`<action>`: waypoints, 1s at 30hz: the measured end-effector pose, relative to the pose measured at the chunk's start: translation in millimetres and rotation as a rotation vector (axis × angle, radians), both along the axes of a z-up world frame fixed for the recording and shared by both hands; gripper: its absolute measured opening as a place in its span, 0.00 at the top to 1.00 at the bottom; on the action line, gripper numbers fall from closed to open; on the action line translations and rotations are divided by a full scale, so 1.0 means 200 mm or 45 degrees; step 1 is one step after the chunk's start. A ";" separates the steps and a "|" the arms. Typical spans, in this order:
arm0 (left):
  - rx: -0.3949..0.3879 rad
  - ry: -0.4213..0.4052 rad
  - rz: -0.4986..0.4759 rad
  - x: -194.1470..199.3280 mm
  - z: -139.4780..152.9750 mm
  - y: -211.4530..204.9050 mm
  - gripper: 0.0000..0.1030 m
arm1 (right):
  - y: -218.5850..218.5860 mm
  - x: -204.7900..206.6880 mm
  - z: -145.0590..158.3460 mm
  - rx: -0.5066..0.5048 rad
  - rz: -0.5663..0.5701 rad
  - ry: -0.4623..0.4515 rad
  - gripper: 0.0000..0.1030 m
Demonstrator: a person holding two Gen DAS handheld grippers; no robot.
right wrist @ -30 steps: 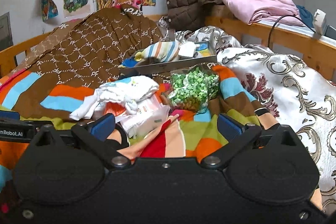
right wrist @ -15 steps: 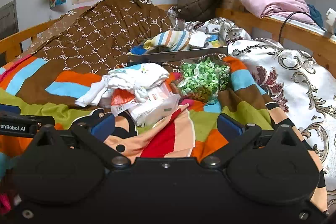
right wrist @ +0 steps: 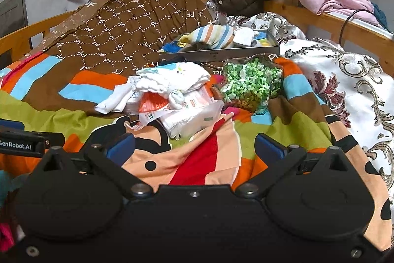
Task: Organize soft objects
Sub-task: 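Withdraw both grippers from the tray back toward the pile, then grasp a white towel with the left gripper while the right gripper grasps a blue-printed white cloth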
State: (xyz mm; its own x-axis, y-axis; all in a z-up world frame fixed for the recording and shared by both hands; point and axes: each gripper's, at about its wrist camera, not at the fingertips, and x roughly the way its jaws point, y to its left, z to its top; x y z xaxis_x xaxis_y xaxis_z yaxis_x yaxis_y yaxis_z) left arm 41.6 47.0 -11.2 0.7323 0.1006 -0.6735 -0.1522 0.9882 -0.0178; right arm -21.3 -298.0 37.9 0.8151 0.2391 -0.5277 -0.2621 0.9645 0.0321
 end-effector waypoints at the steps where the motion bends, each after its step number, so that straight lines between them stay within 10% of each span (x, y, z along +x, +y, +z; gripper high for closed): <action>1: -0.001 0.001 0.002 0.00 0.00 0.00 0.01 | -0.01 0.01 0.00 0.001 0.004 0.003 0.01; 30: 0.060 0.025 0.102 0.02 -0.01 0.06 0.01 | 0.04 0.10 -0.01 0.023 0.113 -0.027 0.01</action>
